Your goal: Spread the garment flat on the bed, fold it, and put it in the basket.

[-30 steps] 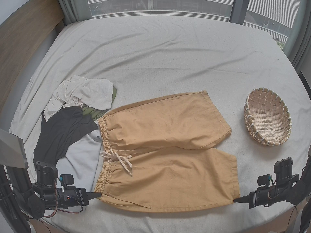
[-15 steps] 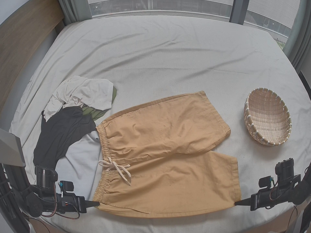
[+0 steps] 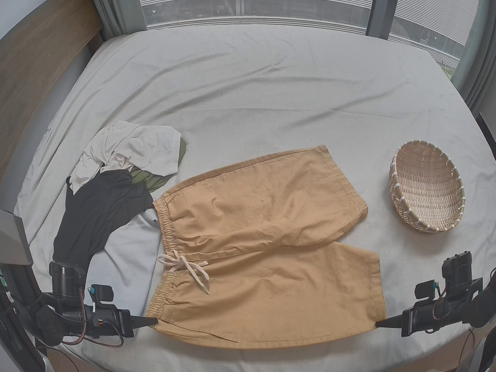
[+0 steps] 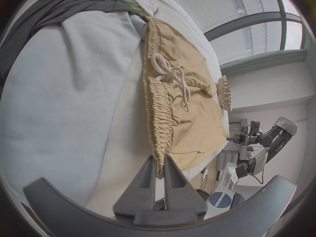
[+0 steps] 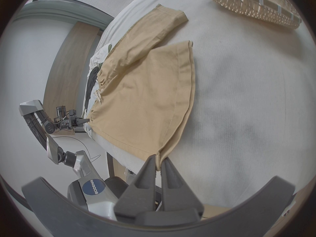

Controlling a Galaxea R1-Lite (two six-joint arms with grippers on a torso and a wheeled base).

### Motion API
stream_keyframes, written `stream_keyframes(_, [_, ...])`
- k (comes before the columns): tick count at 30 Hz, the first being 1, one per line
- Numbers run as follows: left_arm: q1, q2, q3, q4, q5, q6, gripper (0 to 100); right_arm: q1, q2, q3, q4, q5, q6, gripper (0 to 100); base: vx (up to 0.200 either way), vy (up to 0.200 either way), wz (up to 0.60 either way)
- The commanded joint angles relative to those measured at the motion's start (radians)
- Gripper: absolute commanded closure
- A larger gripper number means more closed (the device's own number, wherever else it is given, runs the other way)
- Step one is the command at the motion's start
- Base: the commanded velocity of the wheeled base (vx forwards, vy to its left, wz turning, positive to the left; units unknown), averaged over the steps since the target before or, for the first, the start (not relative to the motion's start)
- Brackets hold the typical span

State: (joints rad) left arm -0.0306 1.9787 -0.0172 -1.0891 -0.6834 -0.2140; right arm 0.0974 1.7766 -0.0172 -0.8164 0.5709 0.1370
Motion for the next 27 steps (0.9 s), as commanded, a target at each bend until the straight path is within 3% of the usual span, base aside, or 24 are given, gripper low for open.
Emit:
stream_keyframes(1, [0.001,-0.058,0.017,-0.041,-0.039,-0.007,100,-0.001,-0.089,-0.007,-0.033,0.003,0.007,100,0.0,0.0,0.0])
stream_keyframes(16, [-0.011,-0.155,0.017,-0.207,-0.039,-0.157,100,0.002,-0.203,-0.155,-0.056,0.006,0.082,100,0.0,0.0,0.0])
stream_keyframes(27, [-0.014,-0.126,-0.04,-0.241,-0.031,-0.165,100,0.001,-0.194,-0.333,-0.056,0.006,0.168,100,0.0,0.0,0.0])
